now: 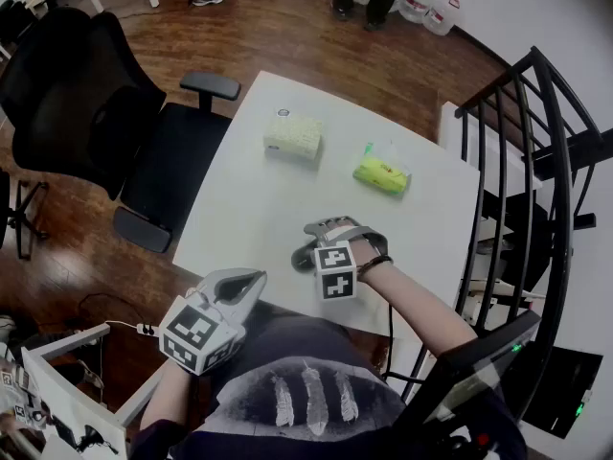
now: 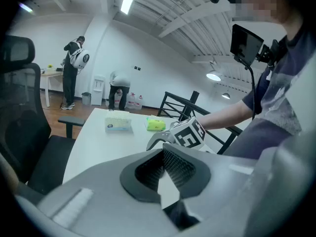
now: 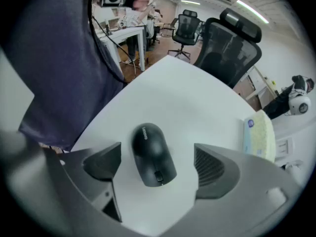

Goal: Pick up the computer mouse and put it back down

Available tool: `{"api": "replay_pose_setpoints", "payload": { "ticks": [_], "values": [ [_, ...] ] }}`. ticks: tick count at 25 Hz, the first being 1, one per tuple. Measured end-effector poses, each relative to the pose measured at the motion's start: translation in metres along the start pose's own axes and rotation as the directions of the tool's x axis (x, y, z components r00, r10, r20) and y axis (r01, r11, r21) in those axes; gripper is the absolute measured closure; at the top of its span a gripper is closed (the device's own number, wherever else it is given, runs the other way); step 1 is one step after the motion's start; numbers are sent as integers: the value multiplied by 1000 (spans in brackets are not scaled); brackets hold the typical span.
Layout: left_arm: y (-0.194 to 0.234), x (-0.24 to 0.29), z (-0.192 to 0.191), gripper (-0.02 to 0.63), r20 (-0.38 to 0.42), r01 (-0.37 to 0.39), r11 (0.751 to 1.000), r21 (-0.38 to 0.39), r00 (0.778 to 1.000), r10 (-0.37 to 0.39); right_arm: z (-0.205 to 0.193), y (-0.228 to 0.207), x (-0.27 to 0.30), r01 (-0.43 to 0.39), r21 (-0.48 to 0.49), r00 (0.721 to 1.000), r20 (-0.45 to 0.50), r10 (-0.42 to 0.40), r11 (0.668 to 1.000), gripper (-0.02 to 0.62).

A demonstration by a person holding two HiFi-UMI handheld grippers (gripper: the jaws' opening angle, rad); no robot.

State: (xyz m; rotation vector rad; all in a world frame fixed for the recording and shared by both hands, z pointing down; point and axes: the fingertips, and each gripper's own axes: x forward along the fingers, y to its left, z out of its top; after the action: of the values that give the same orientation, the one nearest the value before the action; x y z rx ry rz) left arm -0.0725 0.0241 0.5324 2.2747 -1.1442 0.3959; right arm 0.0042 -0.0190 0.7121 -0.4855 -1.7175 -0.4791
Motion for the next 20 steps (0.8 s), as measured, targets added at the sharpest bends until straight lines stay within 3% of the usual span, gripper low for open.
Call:
{"api": "replay_pose_setpoints", "payload": {
  "ticks": [8, 12, 15, 20],
  "values": [
    [12, -5, 0, 591, -14, 12, 1000, 4, 1000, -12, -6, 8, 34, -112, 6, 990, -85, 112, 994, 147],
    [11, 0, 0, 591, -22, 22, 1000, 5, 1000, -22, -9, 12, 33, -116, 25, 990, -73, 118, 993, 192],
    [6, 6, 2, 591, -29, 38, 999, 18, 999, -38, -11, 18, 29, -110, 49, 992, -57, 113, 993, 263],
    [6, 17, 10, 591, -59, 63, 996, 60, 996, -59, -19, 23, 23, -81, 181, 997, -4, 83, 980, 290]
  ]
}}
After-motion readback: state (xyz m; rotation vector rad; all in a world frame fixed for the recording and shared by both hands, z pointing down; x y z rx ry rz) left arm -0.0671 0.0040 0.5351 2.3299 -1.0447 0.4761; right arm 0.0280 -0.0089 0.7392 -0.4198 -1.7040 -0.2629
